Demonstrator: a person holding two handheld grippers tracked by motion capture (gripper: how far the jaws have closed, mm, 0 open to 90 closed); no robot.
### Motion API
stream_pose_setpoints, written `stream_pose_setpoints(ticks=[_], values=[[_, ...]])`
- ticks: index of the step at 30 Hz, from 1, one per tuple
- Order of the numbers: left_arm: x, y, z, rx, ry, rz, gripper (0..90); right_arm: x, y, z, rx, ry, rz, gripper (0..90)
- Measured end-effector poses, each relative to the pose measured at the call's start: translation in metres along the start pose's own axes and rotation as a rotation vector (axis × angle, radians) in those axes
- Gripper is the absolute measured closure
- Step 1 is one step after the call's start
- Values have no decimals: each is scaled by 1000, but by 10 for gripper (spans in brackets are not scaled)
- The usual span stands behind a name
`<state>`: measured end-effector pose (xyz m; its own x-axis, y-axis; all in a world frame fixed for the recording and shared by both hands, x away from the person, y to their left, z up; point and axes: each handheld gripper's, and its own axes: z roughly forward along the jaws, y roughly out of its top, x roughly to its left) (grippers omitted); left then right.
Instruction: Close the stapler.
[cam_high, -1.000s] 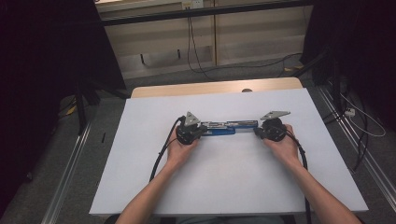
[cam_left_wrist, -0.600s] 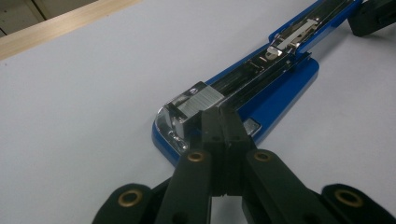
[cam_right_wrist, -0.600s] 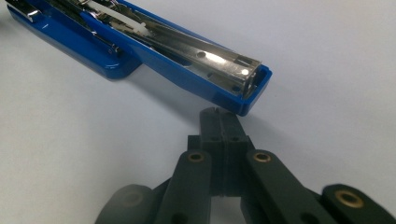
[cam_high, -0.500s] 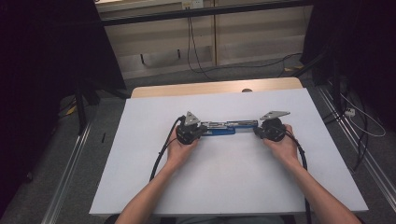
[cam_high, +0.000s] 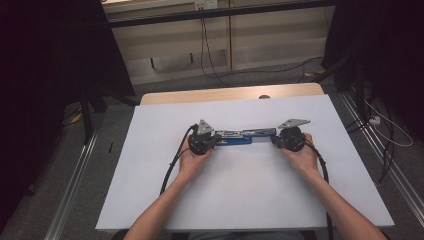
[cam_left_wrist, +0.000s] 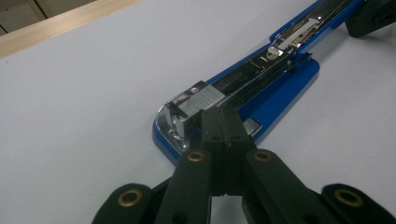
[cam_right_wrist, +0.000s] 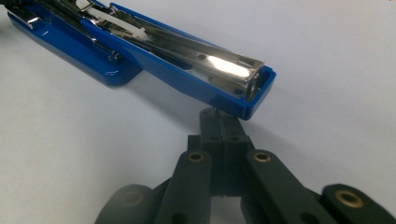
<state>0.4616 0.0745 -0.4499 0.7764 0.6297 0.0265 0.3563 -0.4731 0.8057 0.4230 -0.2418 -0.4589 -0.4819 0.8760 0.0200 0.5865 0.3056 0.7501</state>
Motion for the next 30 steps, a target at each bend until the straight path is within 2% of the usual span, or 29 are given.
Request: stream_pose_setpoints(ticks=[17,30], values=[[-1,-1,0,-6,1,-9,900,-2,1,0,-45,9,24,900],[-2,-1,0,-7,14,4,900,1,2,0,-80,27,47,900]])
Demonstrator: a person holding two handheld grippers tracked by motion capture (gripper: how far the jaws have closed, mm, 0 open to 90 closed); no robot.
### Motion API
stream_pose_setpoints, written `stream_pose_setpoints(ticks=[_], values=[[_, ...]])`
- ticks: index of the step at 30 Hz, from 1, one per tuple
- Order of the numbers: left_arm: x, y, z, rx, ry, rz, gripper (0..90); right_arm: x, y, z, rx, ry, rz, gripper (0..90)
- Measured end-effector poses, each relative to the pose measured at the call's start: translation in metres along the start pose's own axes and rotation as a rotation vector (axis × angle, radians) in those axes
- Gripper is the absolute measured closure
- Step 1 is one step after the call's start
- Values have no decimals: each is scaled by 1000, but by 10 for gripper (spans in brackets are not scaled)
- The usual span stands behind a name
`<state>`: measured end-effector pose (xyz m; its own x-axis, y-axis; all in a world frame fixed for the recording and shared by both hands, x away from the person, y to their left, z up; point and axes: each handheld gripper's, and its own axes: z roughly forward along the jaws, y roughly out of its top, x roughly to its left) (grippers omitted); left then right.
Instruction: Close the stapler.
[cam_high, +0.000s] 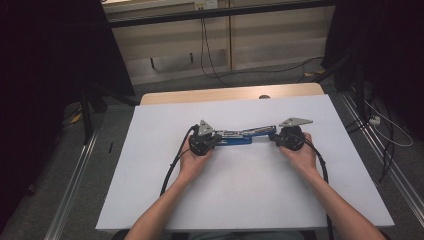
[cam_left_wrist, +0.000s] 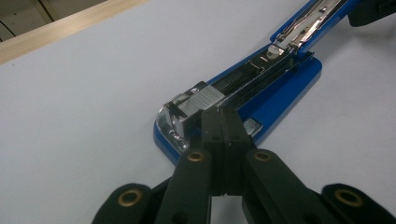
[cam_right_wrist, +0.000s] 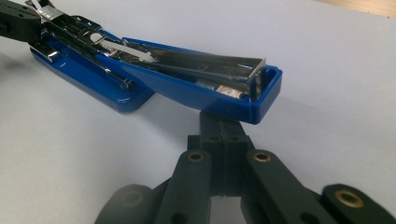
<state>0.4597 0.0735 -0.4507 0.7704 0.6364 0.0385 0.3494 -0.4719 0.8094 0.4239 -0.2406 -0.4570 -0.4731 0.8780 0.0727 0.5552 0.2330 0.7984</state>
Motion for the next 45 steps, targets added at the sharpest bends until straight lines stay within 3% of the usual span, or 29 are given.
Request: stream_pose_setpoints(ticks=[22,35,41,45], values=[[-1,-1,1,-13,-10,-9,900,2,2,-3,-40,15,2,892],[-7,-1,-2,-9,-43,-24,864,1,3,-8,-72,31,29,775],[-10,-2,-7,-15,-71,-39,802,4,-1,-8,-58,51,43,710],[-11,-1,-11,-26,-63,-37,748,4,1,-11,-76,54,51,629]])
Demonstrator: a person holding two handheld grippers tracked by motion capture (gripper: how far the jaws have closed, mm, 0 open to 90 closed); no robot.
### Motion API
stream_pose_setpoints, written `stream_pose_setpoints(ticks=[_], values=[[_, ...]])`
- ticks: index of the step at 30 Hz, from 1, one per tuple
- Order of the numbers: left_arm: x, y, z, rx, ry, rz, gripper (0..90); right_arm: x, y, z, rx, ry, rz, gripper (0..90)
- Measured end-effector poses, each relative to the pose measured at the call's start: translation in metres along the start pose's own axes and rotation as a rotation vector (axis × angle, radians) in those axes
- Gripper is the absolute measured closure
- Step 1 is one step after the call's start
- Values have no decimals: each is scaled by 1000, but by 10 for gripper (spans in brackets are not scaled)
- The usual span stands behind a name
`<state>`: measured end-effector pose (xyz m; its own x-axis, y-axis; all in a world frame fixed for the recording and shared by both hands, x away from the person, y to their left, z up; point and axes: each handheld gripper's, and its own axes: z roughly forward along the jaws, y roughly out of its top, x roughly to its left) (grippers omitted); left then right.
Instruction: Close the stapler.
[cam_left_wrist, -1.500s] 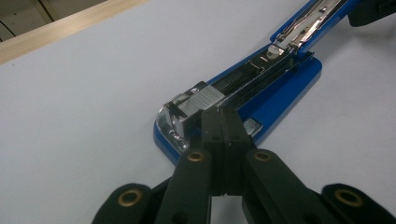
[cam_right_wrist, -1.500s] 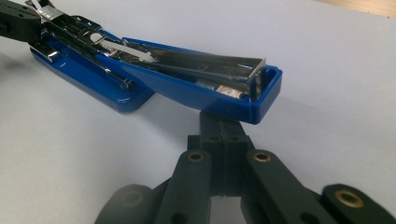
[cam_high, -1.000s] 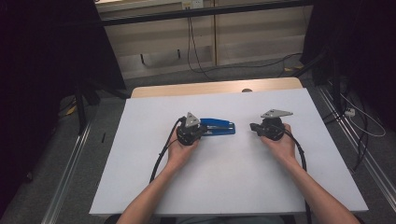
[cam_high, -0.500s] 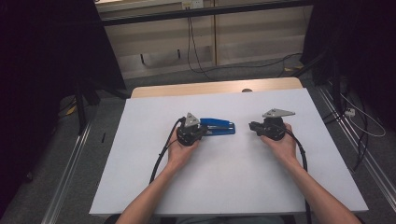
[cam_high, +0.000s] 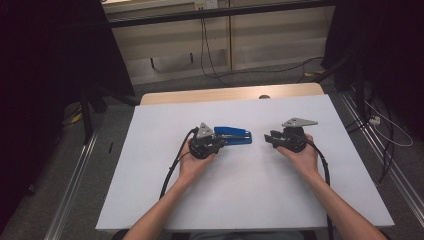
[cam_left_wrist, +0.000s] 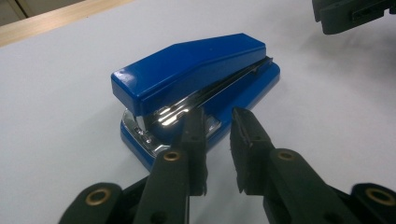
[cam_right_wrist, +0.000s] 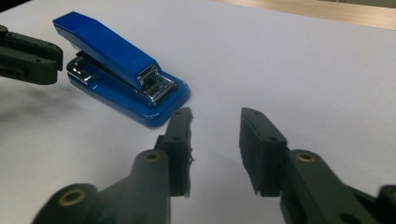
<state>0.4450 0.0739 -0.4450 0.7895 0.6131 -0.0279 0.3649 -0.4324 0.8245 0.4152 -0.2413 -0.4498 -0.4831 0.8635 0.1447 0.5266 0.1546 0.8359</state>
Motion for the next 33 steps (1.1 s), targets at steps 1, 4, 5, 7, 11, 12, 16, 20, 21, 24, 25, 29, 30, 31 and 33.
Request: stream_pose_setpoints(ticks=[1,4,5,7,11,12,16,20,21,24,25,29,30,31,33], values=[[0,0,-1,-4,-4,-5,726,0,0,0,-1,2,2,613],[0,-1,-4,-2,6,-5,693,1,1,-2,-5,4,4,539],[0,-1,-5,-5,12,-4,668,1,2,-3,-8,1,2,515],[1,-1,-8,-14,18,-20,601,1,3,-4,-13,4,2,482],[3,-2,-11,-26,23,-51,485,2,4,-5,-29,-11,3,342],[4,-2,-13,-26,29,-38,475,2,4,-5,-27,-20,3,274],[7,-1,-15,-31,57,-49,358,6,5,-5,-21,-46,29,105],[9,-1,-18,-28,94,-52,177,9,7,-8,-40,-49,14,63],[10,0,-19,-20,104,-51,126,9,7,-9,-45,-53,16,52],[11,-1,-24,-29,84,-66,85,9,6,-11,-64,-61,26,50],[12,-1,-25,-28,68,-79,75,9,6,-12,-70,-65,23,45],[11,-3,-35,-42,64,-63,43,12,8,-15,-89,-80,9,36],[11,-4,-38,-49,71,-53,42,12,9,-17,-97,-77,14,34],[11,-4,-42,-60,72,-55,42,12,9,-18,-102,-75,13,34],[12,-5,-49,-76,66,-66,42,13,10,-20,-111,-85,6,33]])
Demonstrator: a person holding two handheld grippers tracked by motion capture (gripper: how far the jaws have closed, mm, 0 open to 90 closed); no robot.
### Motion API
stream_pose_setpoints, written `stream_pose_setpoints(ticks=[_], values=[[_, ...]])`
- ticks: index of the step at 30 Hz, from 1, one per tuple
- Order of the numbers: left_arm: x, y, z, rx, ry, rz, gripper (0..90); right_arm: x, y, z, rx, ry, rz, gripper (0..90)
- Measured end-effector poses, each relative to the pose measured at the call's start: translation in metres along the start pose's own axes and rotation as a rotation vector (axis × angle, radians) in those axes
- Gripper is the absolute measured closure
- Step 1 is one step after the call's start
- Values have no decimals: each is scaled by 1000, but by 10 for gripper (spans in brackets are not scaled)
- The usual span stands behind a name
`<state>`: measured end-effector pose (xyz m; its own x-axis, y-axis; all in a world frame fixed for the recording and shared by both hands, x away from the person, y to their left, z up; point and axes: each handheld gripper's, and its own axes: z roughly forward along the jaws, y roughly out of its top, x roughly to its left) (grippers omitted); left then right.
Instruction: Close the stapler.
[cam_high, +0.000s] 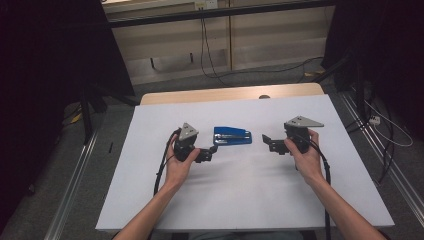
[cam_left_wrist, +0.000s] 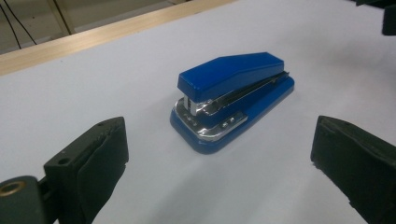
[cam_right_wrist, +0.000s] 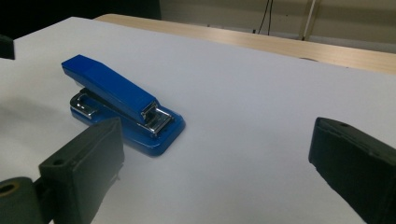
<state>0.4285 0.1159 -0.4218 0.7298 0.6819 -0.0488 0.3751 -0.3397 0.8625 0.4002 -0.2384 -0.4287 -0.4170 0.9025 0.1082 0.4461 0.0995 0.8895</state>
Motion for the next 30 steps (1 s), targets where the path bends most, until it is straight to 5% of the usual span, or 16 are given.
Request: stream_pose_setpoints(ticks=[14,30], values=[[1,-13,-43,-100,97,-8,44,7,-6,-19,-17,-13,-15,37],[3,-30,-76,-103,126,-31,43,3,-18,-48,-26,-37,9,34]])
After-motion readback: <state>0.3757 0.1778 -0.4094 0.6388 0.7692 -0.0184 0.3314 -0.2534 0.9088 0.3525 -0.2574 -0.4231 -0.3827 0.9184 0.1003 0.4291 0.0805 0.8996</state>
